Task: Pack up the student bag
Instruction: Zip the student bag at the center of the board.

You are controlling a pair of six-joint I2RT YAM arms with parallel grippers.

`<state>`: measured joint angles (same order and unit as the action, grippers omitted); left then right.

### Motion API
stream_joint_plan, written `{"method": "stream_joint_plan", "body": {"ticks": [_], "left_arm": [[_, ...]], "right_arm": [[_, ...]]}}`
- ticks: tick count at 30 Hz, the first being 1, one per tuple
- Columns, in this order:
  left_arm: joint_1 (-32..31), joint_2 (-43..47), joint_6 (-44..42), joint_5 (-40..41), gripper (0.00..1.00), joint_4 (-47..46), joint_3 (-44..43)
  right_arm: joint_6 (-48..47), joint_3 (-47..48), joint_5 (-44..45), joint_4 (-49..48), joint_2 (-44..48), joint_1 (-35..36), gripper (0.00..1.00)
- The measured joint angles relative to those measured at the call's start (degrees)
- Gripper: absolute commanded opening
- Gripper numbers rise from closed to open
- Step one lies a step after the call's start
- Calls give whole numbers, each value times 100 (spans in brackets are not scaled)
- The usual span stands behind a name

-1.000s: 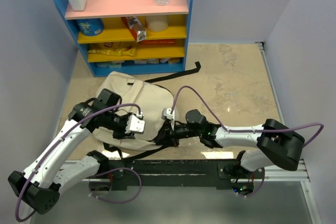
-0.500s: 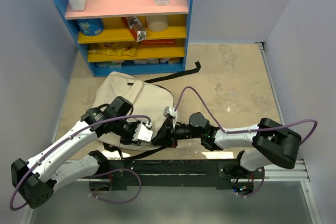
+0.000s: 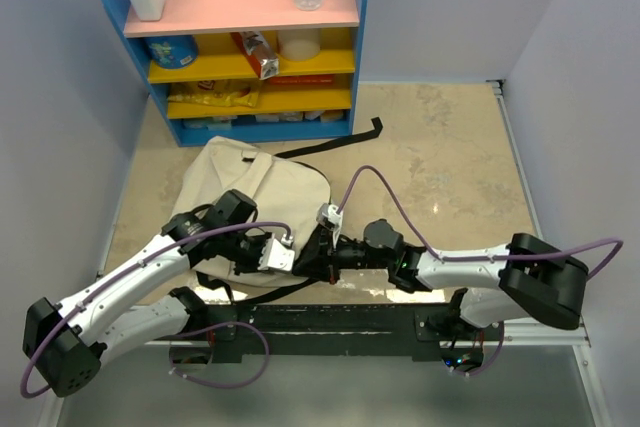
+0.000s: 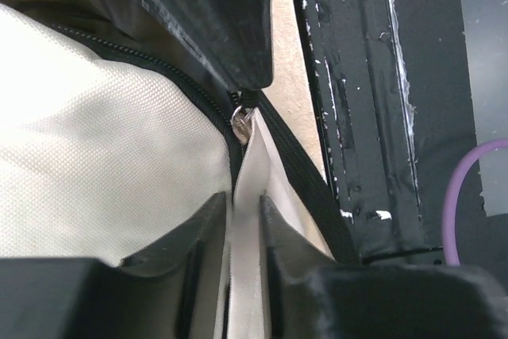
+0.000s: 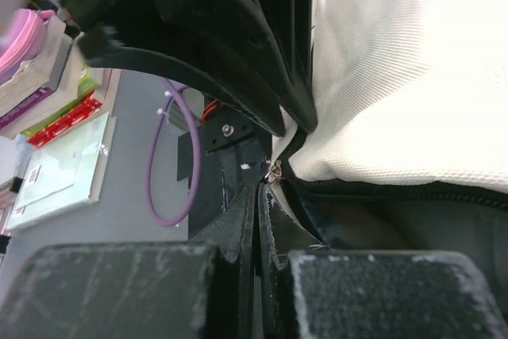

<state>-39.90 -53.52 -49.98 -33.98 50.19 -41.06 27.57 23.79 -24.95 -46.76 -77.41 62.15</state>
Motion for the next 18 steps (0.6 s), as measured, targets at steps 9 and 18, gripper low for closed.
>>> {"method": "stream_joint_plan", "body": {"ticks": [9, 18], "left_arm": [[-33, 50, -4, -48, 10, -186, 70], [-37, 138, -4, -26, 10, -173, 96]], "right_arm": [[-354, -42, 1440, 1102, 907, 629, 0], [-472, 485, 2726, 2334, 1086, 1274, 0]]}}
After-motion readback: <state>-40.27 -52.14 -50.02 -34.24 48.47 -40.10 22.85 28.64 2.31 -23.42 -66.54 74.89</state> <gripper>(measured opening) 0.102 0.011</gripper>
